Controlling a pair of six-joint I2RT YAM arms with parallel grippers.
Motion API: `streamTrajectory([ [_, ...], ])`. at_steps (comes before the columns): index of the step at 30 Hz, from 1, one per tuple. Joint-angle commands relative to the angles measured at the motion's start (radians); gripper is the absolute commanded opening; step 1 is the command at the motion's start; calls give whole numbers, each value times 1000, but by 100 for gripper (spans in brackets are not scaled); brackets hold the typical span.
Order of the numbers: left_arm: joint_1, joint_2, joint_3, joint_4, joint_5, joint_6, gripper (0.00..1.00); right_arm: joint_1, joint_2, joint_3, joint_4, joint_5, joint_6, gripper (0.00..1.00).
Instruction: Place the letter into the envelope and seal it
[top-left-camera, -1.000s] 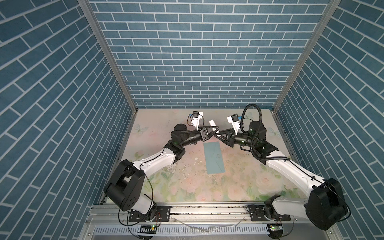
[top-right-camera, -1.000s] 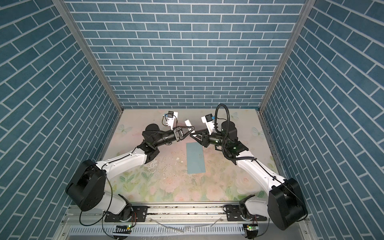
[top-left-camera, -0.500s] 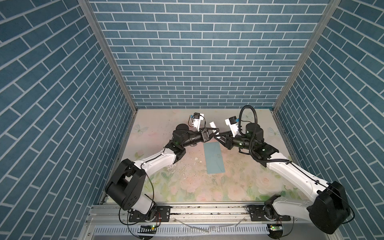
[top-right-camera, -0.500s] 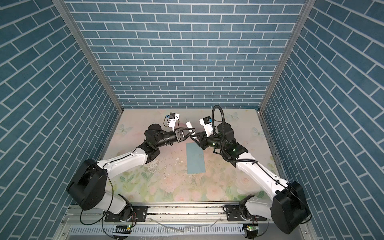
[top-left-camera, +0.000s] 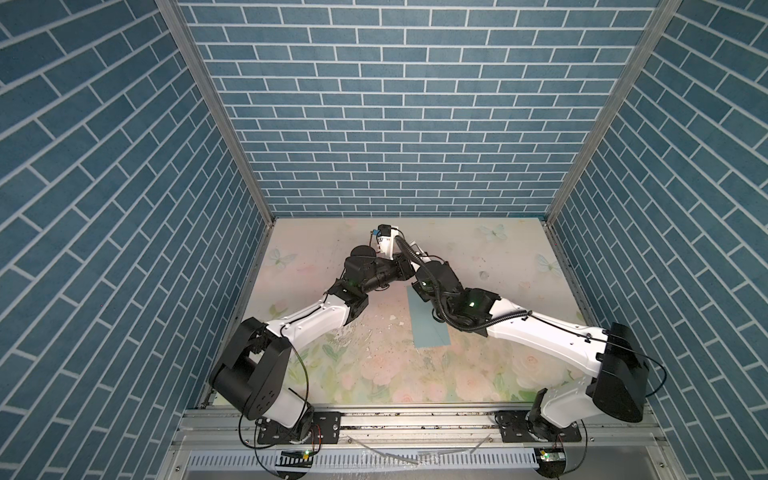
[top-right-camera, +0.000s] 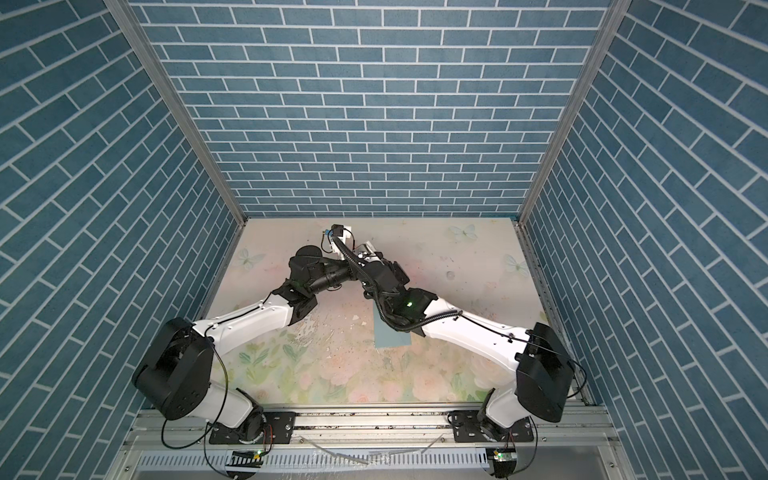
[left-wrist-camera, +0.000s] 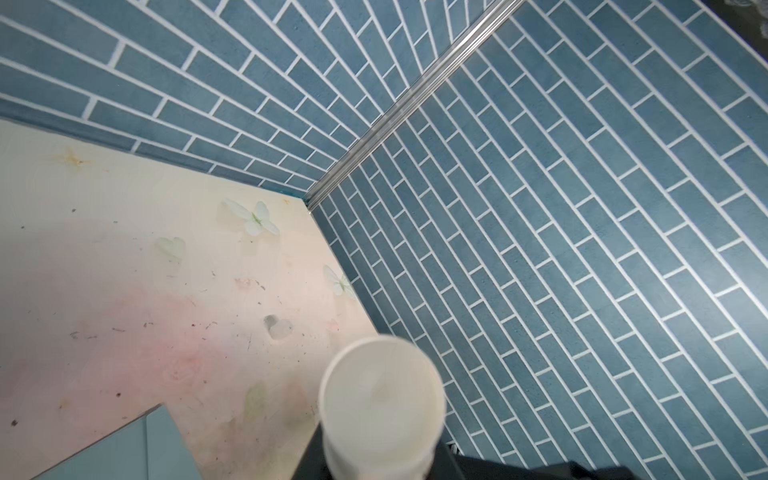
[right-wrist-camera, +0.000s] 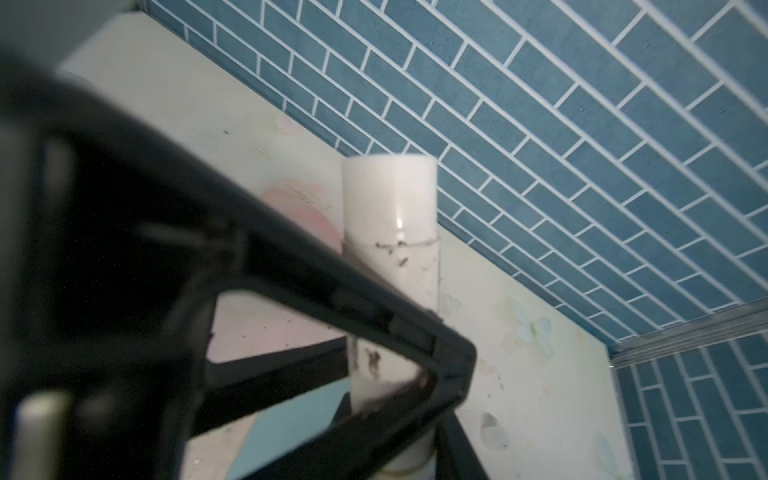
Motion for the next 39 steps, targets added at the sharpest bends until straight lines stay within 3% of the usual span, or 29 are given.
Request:
streamTrajectory([
  [1,-36,-21,13,39,64,26,0,-24,35,42,12,239,-55,0],
  [4,-36,-23,10,39,64,27,0,-29,-20,13,8,105,-10,1],
  [7,-36,-27,9,45,66,26,0,-73,-114,-30,-24,-181,59,25],
  [11,-35,-30,6,75,77,9,0,-229,-260,-127,-10,-686,201,54],
  [15,-35,-32,7,91,90,-1,0,-361,-353,-214,48,-1039,292,62],
  [19,-35,-30,6,102,93,-6,0,-442,-357,-230,55,-1259,349,61],
  [26,-35,-34,4,110,98,-11,0,-488,-307,-234,103,-1422,401,50],
  [39,-35,-30,3,105,102,-13,0,-499,-266,-236,143,-1465,430,15],
])
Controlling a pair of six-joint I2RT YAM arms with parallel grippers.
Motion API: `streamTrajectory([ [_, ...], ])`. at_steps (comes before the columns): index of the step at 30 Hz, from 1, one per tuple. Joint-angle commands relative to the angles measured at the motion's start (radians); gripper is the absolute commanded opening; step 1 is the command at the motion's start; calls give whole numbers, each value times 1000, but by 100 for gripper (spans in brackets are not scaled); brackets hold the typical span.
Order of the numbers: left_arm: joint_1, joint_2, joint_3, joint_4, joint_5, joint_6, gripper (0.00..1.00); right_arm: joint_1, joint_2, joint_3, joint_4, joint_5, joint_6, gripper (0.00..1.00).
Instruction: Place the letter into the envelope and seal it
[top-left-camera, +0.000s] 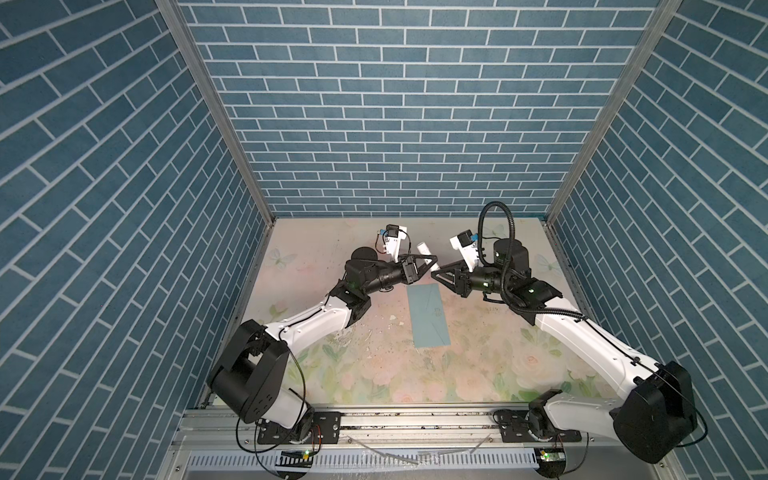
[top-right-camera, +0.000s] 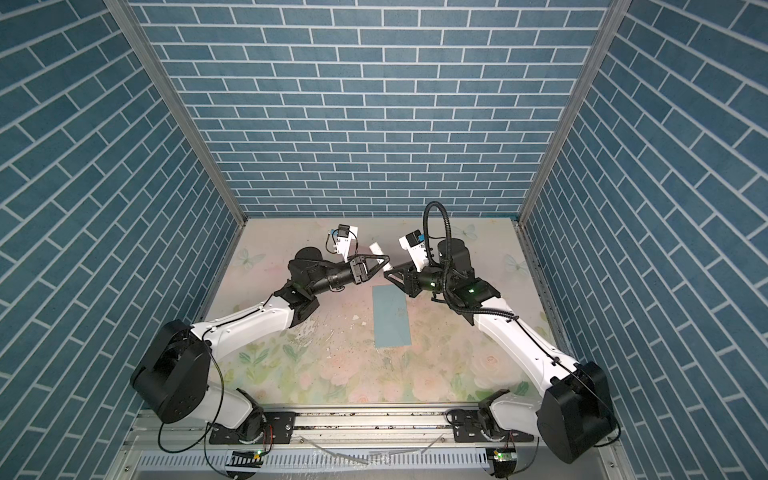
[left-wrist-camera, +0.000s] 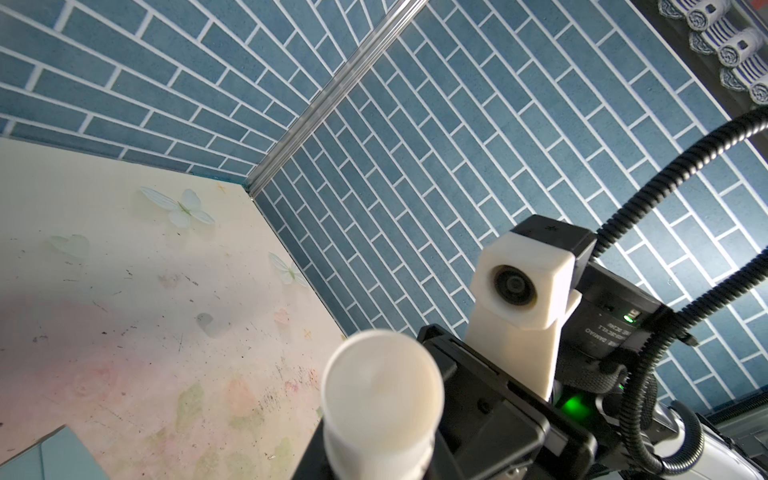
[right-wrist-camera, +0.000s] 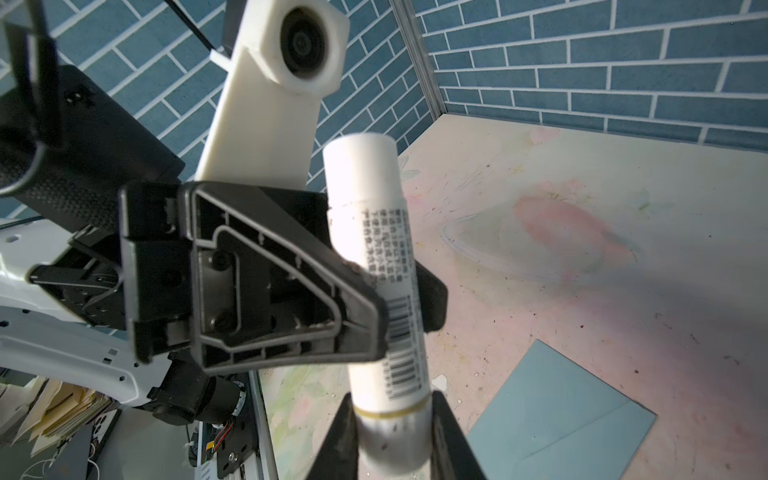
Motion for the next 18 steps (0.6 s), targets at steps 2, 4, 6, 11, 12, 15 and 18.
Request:
streamTrajectory([
  [2,0,-15,0,23,7,15,0,0,1,-27,55,-27,49,11],
  [4,0,-13,0,20,5,15,0,0,-3,-31,71,-7,63,7],
  [6,0,-14,-2,16,2,18,0,0,-9,-35,78,34,76,1],
  [11,-2,-19,0,-36,-20,48,0,12,-32,-29,58,266,106,0],
  [12,-3,-18,1,-47,-26,55,0,27,-39,-27,48,362,105,0],
  [15,-4,-14,3,-58,-36,59,0,151,-46,0,-17,812,6,0],
  [18,-5,-9,5,-57,-41,59,0,300,30,74,-65,1274,-136,0],
])
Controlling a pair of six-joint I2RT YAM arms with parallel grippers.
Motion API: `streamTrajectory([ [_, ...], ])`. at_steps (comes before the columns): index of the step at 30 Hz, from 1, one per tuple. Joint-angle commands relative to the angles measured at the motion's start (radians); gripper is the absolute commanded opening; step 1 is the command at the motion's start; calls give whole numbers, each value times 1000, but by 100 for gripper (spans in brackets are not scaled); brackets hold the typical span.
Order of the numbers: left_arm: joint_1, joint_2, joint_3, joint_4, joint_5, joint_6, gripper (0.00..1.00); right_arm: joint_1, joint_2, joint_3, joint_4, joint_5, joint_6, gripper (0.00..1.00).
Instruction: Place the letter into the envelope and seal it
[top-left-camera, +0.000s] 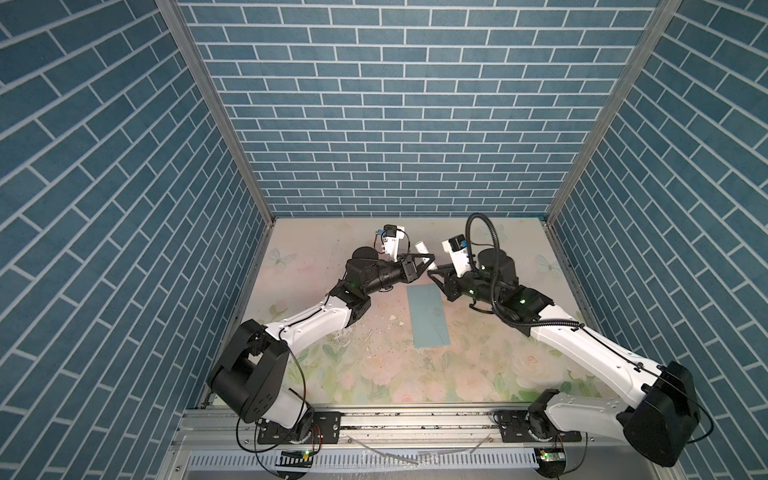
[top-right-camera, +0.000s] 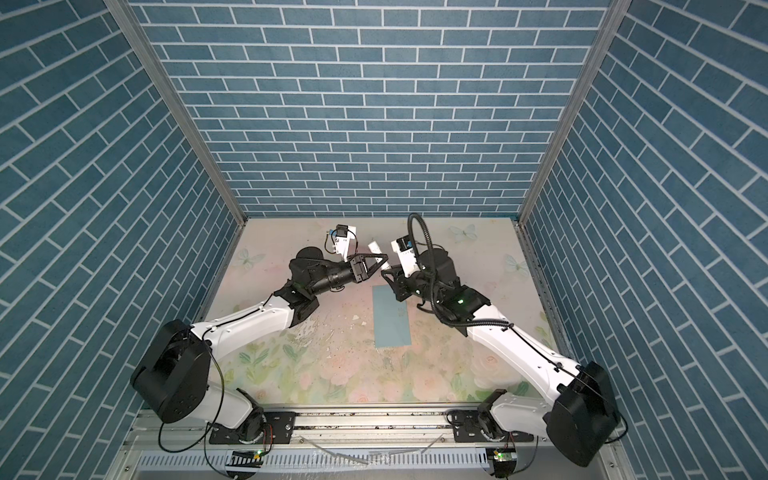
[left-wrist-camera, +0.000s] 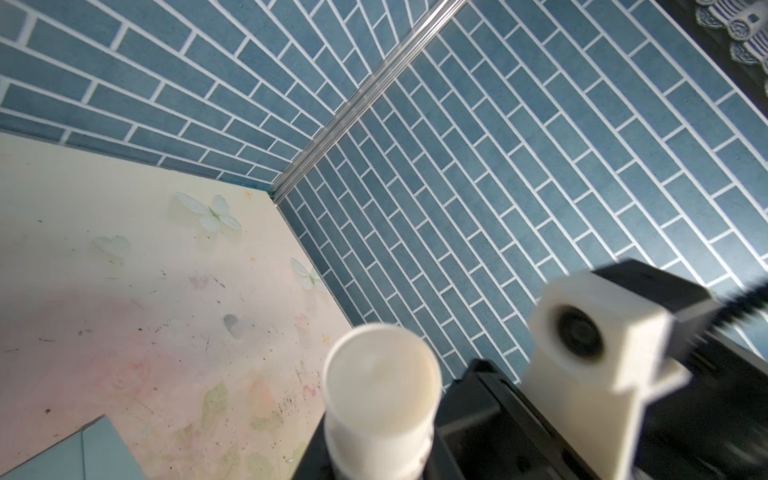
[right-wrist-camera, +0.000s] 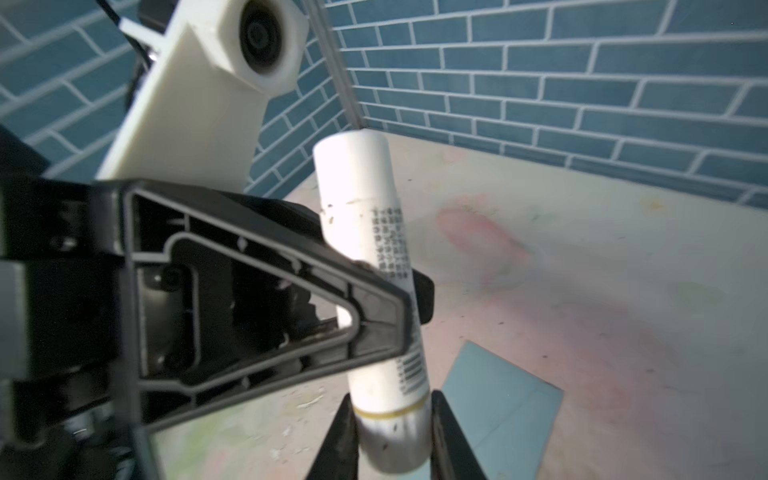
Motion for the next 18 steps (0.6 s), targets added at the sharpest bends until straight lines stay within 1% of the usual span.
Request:
streamTrajectory([
  [1,-7,-7,4,-9,20,36,0,92,81,95,-49,730,-104,0],
  [3,-7,-5,6,-11,21,39,0,146,166,141,-43,919,-182,0],
  [6,-7,-7,6,-17,18,44,0,199,288,189,-2,1093,-298,0],
  [7,-7,-7,6,-17,17,46,0,207,315,198,3,1116,-314,0],
  [9,-7,-3,6,-16,18,46,0,211,347,213,-3,1109,-307,0],
  [13,-7,2,15,-24,22,50,0,211,332,206,-8,1043,-250,0],
  [16,-7,0,18,-32,23,57,0,210,311,197,-8,972,-244,0],
  [18,-7,-1,23,-45,23,67,0,207,286,187,-17,897,-230,0],
])
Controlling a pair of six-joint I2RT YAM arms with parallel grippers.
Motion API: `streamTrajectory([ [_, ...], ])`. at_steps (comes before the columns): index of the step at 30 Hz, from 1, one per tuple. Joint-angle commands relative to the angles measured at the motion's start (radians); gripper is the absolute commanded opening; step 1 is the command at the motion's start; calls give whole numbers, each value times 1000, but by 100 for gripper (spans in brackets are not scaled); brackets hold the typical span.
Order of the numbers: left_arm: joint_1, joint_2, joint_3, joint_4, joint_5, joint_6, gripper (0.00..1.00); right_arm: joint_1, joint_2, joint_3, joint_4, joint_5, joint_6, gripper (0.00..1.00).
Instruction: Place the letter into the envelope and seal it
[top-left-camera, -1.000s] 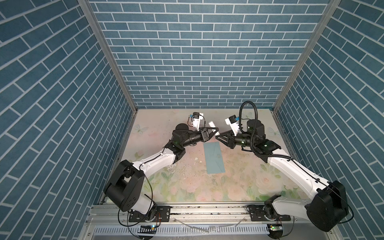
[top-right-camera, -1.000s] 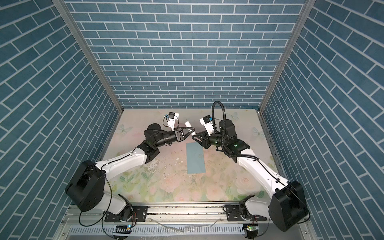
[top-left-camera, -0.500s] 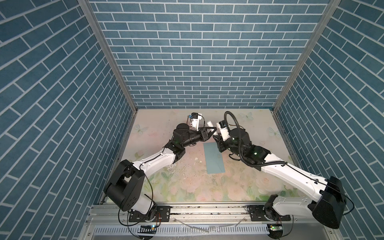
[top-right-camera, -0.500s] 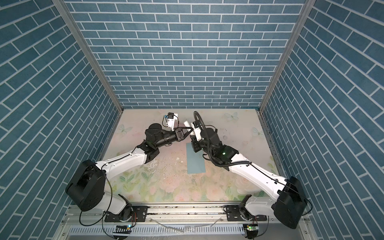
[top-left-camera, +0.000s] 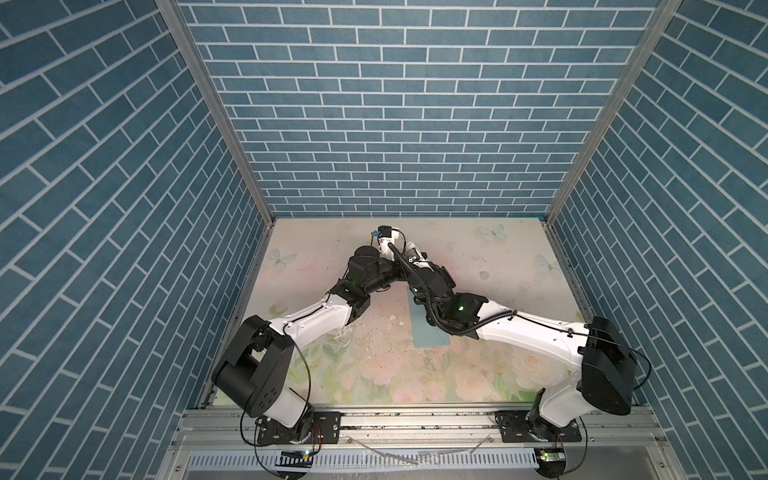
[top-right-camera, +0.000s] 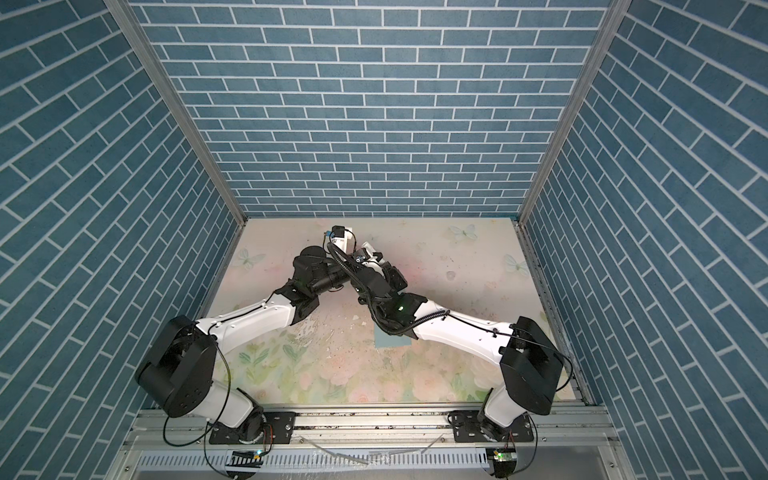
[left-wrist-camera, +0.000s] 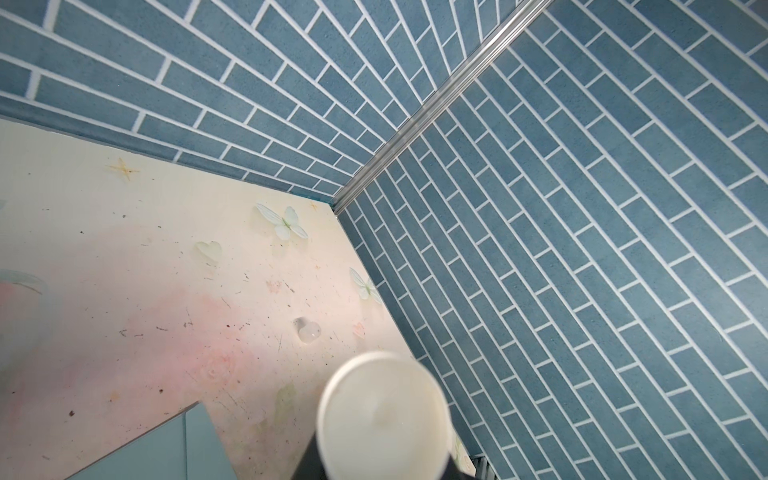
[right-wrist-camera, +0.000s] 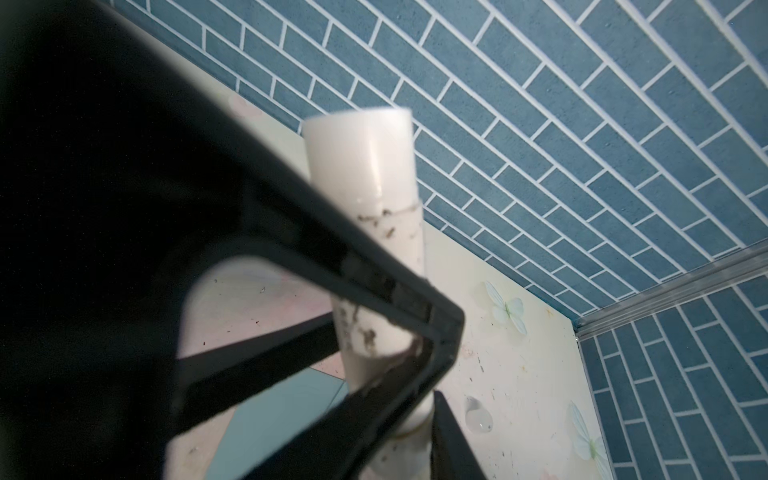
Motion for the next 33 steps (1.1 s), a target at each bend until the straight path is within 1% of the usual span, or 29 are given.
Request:
streamTrajectory([
  [1,-27,-32,18,12,131,12,0,-66,-50,6,-15,-4,52,0],
  [4,-27,-42,21,-11,128,40,0,-92,-116,-25,-32,-180,94,16],
  [6,-27,-51,29,-44,128,71,0,-125,-175,-59,-34,-339,115,30],
  [7,-27,-56,33,-63,128,88,0,-143,-198,-71,-39,-425,125,35],
  [9,-27,-70,44,-116,128,147,0,-199,-247,-89,-64,-615,164,48],
  [12,-27,-103,54,-215,114,263,0,-264,-309,-124,-74,-823,198,59],
  [15,-27,-140,55,-313,85,399,0,-304,-362,-148,-79,-949,213,66],
  [17,-27,-165,51,-374,59,497,0,-324,-397,-159,-81,-1009,225,71],
  [20,-27,-192,42,-447,23,608,0,-343,-436,-164,-87,-1084,229,74],
  [22,-27,-205,42,-484,6,665,0,-349,-451,-162,-98,-1113,228,76],
  [27,-28,-211,64,-599,-19,788,0,-351,-454,-146,-97,-1126,232,77],
  [33,-36,-201,135,-798,-79,916,0,-352,-414,-133,-51,-1131,258,77],
])
